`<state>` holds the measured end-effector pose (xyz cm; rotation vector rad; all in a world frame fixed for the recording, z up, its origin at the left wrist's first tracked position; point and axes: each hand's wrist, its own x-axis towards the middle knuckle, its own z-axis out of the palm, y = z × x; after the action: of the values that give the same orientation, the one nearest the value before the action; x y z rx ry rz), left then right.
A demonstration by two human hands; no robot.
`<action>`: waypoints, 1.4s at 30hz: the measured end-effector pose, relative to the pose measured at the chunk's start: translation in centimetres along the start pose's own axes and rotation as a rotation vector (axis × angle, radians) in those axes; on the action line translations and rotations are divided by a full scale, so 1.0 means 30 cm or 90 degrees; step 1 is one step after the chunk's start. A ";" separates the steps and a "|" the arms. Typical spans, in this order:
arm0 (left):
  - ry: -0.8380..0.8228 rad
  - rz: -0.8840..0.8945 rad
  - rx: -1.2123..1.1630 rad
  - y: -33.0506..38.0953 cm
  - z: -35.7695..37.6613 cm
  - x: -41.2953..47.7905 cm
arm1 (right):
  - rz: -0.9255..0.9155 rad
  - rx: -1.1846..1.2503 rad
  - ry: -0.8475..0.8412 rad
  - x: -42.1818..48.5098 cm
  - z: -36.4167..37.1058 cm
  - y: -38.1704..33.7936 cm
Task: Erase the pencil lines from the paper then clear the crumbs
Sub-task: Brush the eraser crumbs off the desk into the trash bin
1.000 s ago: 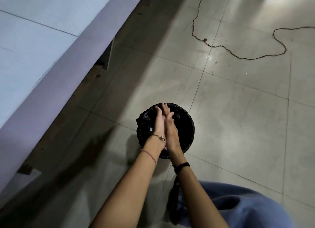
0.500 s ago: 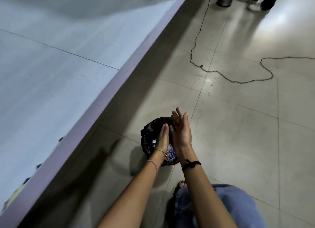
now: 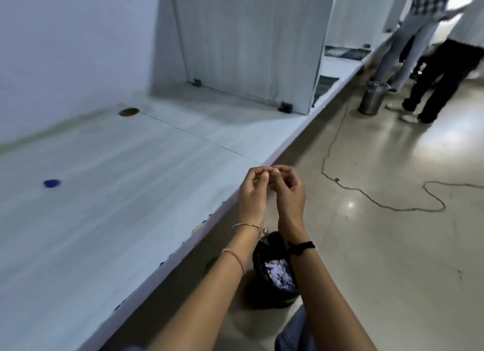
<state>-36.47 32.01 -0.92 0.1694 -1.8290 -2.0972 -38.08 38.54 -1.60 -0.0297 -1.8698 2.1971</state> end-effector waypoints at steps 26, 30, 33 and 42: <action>0.721 -0.108 0.638 0.449 -1.411 -0.796 | 0.038 -0.069 -0.750 -0.992 0.895 -0.147; 0.743 -0.300 0.658 0.451 -1.483 -0.935 | -0.008 -0.118 -0.815 -1.095 0.931 -0.120; 0.742 -0.322 0.609 0.435 -1.503 -0.991 | -0.055 -0.151 -0.851 -1.157 0.959 -0.108; 0.655 -0.184 0.379 0.468 -1.310 -0.908 | -0.282 -0.271 -0.991 -1.224 0.994 -0.111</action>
<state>3.88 2.99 2.78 1.4147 -1.6739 -1.0958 -7.34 2.56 1.33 2.2525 -2.4221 1.3378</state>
